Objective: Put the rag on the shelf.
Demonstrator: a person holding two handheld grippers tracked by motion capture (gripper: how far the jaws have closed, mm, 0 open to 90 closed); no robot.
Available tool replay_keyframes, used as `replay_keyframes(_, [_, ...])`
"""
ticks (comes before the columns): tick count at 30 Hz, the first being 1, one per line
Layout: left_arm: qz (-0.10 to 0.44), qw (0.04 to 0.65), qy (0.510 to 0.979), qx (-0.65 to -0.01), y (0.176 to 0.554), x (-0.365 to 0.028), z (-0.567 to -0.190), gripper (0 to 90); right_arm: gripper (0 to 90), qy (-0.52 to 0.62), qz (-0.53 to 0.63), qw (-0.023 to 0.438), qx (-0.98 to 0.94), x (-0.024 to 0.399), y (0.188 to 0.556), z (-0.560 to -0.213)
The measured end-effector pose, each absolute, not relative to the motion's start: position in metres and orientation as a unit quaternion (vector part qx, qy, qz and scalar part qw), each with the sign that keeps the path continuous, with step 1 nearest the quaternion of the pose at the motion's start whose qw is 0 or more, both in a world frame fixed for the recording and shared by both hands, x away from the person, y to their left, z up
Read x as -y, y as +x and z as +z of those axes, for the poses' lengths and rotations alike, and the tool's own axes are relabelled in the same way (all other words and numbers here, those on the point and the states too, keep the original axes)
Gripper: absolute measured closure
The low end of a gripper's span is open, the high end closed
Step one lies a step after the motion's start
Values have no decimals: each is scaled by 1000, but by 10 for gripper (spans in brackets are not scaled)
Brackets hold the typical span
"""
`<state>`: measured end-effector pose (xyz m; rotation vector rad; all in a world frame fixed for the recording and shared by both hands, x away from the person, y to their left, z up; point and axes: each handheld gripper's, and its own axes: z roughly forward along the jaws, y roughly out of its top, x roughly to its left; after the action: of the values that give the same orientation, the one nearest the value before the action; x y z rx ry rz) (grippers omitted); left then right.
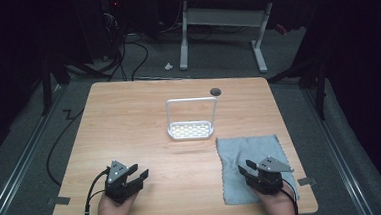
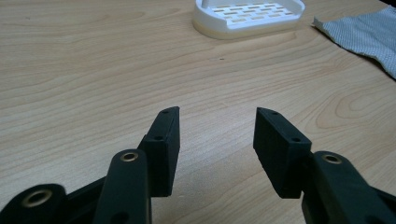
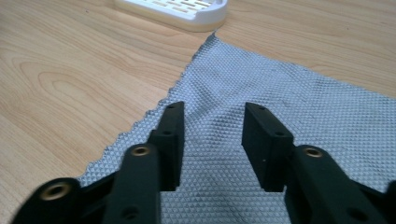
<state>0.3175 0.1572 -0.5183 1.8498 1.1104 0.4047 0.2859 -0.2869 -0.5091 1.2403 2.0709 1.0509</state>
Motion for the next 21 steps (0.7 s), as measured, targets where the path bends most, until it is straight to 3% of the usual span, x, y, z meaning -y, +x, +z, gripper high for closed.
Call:
replay_keyframes(2, [167,458,747,-451,318,-158,-517,502,885,449,377,246,-772,284,287,-510])
replay_keyframes(3, [168,459,746,-452,318,-159,-516,503,900,446,372,242,-777,282,288,-510])
replay_keyframes(10, [180,456,748,-448,314,-167,-513,480,900,406,347,203,-821,256,292,-516])
replay_keyframes(21, [180,457,743,-454,314,-173,-513,478,900,382,326,185,-845,236,292,-524])
